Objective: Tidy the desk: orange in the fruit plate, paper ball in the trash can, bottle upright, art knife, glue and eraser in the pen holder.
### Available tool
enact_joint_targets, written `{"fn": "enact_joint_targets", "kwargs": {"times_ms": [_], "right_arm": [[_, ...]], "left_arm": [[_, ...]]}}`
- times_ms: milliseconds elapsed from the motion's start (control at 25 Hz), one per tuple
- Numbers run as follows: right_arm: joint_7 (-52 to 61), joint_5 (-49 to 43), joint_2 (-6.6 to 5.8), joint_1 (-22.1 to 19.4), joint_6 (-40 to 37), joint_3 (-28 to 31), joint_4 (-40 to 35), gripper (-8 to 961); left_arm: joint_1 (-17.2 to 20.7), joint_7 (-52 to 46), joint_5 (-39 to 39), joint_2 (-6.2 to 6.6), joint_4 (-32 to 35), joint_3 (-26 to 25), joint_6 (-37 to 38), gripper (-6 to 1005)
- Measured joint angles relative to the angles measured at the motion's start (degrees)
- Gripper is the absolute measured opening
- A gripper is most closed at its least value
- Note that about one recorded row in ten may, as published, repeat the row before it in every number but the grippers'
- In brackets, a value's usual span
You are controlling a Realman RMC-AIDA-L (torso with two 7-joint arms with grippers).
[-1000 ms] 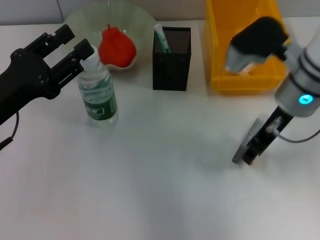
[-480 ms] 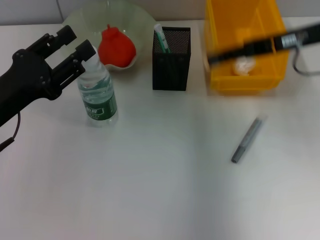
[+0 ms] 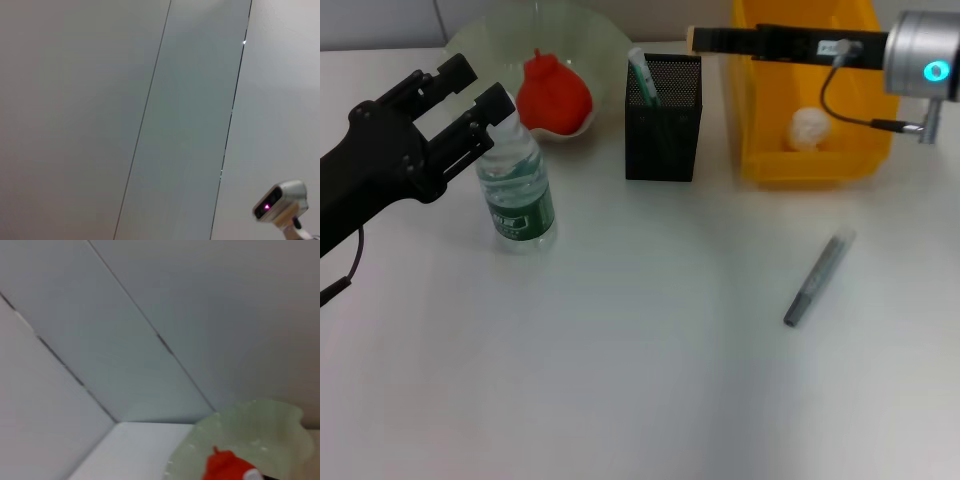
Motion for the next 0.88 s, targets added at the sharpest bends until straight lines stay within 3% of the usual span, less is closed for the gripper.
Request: {"fn": "enact_joint_targets", "kwargs": {"times_ms": [360,880], "right_arm": [[-0.4,0.3,0.18,4.0,12.5,-9.4,4.1,399],[-2.4,0.3,-0.04,7.1,15.0,-12.5,5.7,419]], "left_arm": [[0.2,-0.5,0.0,0.08,-0.1,0.0,-0.2,594],[0.0,-0.5,-0.2,0.0,-0.2,0.0,-1.0,593]]}}
